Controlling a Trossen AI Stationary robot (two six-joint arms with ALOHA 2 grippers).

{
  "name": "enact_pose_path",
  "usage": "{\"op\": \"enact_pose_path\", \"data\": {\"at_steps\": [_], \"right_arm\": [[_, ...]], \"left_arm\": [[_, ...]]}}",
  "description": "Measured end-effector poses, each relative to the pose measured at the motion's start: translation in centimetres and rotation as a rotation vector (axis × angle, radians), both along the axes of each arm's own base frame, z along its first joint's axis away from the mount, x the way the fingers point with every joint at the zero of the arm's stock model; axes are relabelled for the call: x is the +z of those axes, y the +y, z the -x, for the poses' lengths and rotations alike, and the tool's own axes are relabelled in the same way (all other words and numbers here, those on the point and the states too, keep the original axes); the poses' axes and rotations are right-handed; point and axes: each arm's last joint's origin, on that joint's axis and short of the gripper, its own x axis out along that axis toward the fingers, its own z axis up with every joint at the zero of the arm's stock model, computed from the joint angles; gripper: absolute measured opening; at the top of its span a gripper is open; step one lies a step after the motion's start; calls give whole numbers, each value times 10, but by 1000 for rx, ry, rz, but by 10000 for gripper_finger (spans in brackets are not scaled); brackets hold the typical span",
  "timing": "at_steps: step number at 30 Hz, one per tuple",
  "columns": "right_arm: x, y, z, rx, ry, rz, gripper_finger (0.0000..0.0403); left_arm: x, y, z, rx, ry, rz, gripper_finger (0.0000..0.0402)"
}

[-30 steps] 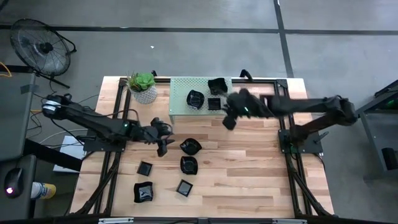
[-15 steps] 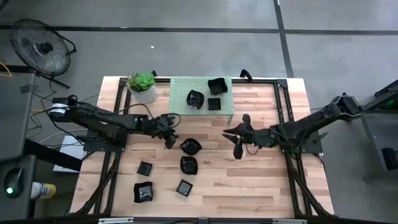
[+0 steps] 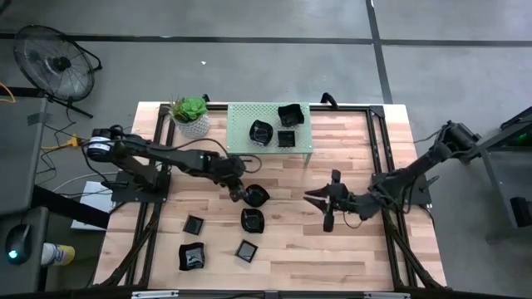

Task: Pick & Place Mini shaped plates
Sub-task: Stack the leaf shaped plate on top of the leaf shaped plate on the shelf

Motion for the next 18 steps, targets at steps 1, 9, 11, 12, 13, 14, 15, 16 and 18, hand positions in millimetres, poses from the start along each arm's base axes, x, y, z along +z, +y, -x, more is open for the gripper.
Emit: {"op": "enact_pose_path", "data": {"at_steps": [1, 9, 11, 12, 13, 14, 15, 16, 18], "right_arm": [[-1, 3, 1, -3, -3, 1, 71], [-14, 19, -4, 18, -16, 9, 71], [-18, 21, -7, 16, -16, 10, 71], [-20, 22, -8, 19, -16, 8, 71], [-21, 23, -9, 22, -17, 4, 71], [-23, 24, -10, 23, -19, 1, 71], [-24, 25, -11, 23, -21, -1, 71], [-26, 26, -12, 23, -23, -3, 71], [-29, 27, -14, 22, -27, -6, 71]], "left_arm": [[-2, 0, -1, -12, 10, 7, 175], [-18, 4, -11, -49, 23, 31, 175], [-18, 8, -13, -43, 8, 35, 175], [-18, 9, -13, -45, 6, 44, 175], [-18, 10, -13, -44, 8, 52, 175], [-18, 11, -13, -47, 10, 57, 175], [-18, 12, -13, -47, 10, 61, 175], [-18, 14, -13, -54, 8, 71, 175], [-18, 16, -12, -69, 6, 98, 175]]}}
